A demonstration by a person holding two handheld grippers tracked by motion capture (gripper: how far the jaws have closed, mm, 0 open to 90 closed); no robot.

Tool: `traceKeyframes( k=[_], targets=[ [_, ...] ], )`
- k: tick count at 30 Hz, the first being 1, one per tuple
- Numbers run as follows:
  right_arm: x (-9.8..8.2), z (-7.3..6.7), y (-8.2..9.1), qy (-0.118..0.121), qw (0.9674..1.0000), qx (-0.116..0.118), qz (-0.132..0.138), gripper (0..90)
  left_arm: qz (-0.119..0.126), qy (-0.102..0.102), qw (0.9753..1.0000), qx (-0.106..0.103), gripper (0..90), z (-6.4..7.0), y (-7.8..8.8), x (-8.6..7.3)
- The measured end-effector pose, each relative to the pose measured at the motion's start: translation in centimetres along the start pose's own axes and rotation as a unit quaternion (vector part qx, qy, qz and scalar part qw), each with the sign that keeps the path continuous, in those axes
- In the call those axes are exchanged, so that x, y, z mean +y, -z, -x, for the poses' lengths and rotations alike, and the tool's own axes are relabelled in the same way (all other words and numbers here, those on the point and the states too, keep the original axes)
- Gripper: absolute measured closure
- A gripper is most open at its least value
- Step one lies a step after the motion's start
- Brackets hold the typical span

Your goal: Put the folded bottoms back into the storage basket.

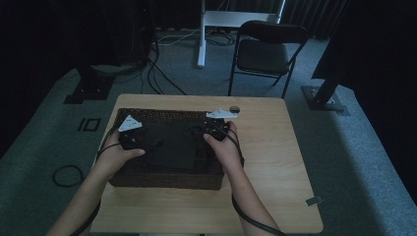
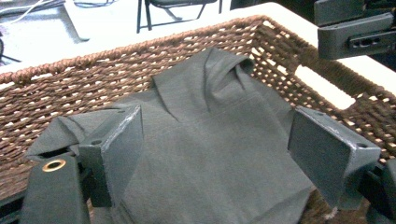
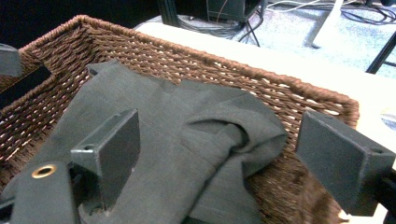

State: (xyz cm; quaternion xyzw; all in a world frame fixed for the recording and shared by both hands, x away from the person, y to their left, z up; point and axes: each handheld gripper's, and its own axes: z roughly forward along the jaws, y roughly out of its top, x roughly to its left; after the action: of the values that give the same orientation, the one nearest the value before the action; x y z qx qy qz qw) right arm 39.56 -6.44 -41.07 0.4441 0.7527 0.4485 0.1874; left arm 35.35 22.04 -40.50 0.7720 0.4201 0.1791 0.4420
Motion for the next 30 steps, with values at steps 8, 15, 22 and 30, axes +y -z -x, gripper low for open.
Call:
traceKeyframes(
  k=[8, 15, 22, 30],
  targets=[
    [-0.8, 1.4, 1.8, 0.01, 0.9998, -0.014, 0.001, 13.8, 0.023, 0.006, 0.9997, -0.01, 17.5, 0.8, 1.4, -0.8],
    [-1.8, 2.4, 2.9, 0.009, 0.9998, -0.018, 0.008, 13.7, 0.049, 0.014, 0.9986, -0.012, 17.5, 1.3, 2.9, -1.3],
    [-3.2, 3.4, 4.3, 0.01, 0.9995, -0.026, 0.015, 13.6, 0.053, 0.005, 0.9984, -0.018, 17.5, 2.0, 4.1, -2.4],
    [-4.7, 4.9, 6.0, 0.013, 0.9986, -0.048, 0.016, 13.6, 0.059, 0.008, 0.9979, -0.023, 17.4, 2.6, 4.4, -3.6]
  ],
)
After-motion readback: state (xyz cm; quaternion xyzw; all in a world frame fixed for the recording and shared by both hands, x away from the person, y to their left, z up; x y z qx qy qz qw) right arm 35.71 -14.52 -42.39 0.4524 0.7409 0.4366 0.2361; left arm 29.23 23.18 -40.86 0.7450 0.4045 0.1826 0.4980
